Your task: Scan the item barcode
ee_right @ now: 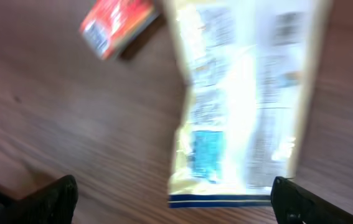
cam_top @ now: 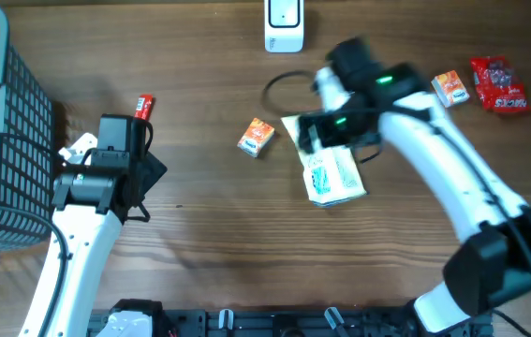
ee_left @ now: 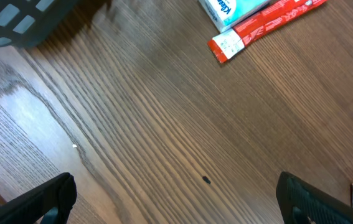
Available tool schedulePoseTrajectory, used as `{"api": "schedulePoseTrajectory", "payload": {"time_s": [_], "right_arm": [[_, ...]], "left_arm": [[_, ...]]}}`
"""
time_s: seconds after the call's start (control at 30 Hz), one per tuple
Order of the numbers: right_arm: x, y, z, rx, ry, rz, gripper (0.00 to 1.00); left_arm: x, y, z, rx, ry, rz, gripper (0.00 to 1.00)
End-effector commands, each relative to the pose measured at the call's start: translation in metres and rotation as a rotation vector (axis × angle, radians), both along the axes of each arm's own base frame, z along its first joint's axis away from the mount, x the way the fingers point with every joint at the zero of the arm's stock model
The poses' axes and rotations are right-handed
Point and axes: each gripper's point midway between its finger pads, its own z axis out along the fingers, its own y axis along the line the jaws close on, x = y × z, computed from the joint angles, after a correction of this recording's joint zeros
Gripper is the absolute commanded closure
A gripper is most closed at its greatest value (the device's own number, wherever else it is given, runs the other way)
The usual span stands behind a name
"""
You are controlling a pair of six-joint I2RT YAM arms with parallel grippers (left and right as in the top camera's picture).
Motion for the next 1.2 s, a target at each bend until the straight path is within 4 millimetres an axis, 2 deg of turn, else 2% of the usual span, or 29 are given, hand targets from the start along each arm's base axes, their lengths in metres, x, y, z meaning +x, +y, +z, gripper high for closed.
{"api": "schedulePoseTrajectory", "payload": {"time_s": [0.0, 0.13, 0.2, 0.23, 0.3, 0.33, 0.37, 0.5, 0.67, 0.77, 0.93, 1.0, 1.07, 1.17], "right_arm": [[0.019, -0.046, 0.014, 0.086, -0.013, -0.105, 0.0], [0.029, -0.084, -0.003, 0.149, 0.002, -0.229, 0.0], [0.028, -0.094, -0.02, 0.166, 0.017, -0.262, 0.08], [0.026, -0.096, -0.028, 0.168, 0.026, -0.274, 0.19], [0.02, -0.09, -0.049, 0.214, 0.055, -0.306, 0.54], [0.016, -0.077, -0.057, 0.29, 0.065, -0.286, 0.87], [0.014, -0.065, -0.058, 0.356, 0.068, -0.26, 0.96], [0.01, -0.022, -0.064, 0.527, 0.014, -0.14, 0.96], [-0.008, 0.012, -0.094, 0.548, 0.072, -0.16, 0.96], [-0.025, 0.015, -0.118, 0.532, 0.172, -0.206, 0.96], [-0.057, 0.004, -0.162, 0.456, 0.376, -0.315, 0.96], [-0.069, 0.005, -0.173, 0.453, 0.45, -0.33, 0.96], [-0.08, 0.011, -0.173, 0.501, 0.529, -0.329, 0.96], [-0.085, 0.019, -0.161, 0.57, 0.546, -0.283, 0.96]], "left_arm": [[0.002, 0.004, 0.003, 0.01, -0.011, 0.025, 0.0], [0.002, 0.004, 0.003, 0.01, -0.011, 0.025, 0.0], [0.002, 0.004, 0.003, 0.01, -0.011, 0.025, 0.0], [0.002, 0.004, 0.003, 0.01, -0.011, 0.025, 0.0], [0.002, 0.004, 0.003, 0.01, -0.011, 0.025, 0.0], [0.002, 0.004, 0.003, 0.01, -0.011, 0.025, 0.0], [0.002, 0.004, 0.003, 0.01, -0.012, 0.025, 0.0], [0.004, 0.003, 0.003, 0.006, -0.02, 0.025, 0.0], [0.006, -0.001, 0.002, -0.018, -0.025, 0.018, 0.0], [0.005, -0.001, 0.002, -0.018, -0.022, 0.017, 0.0], [0.005, -0.001, 0.002, -0.019, -0.023, 0.016, 0.0], [0.005, -0.001, 0.002, -0.019, -0.023, 0.016, 0.0], [0.005, -0.001, 0.002, -0.019, -0.022, 0.016, 0.0], [0.004, -0.001, 0.002, -0.019, -0.019, 0.016, 0.0]]}}
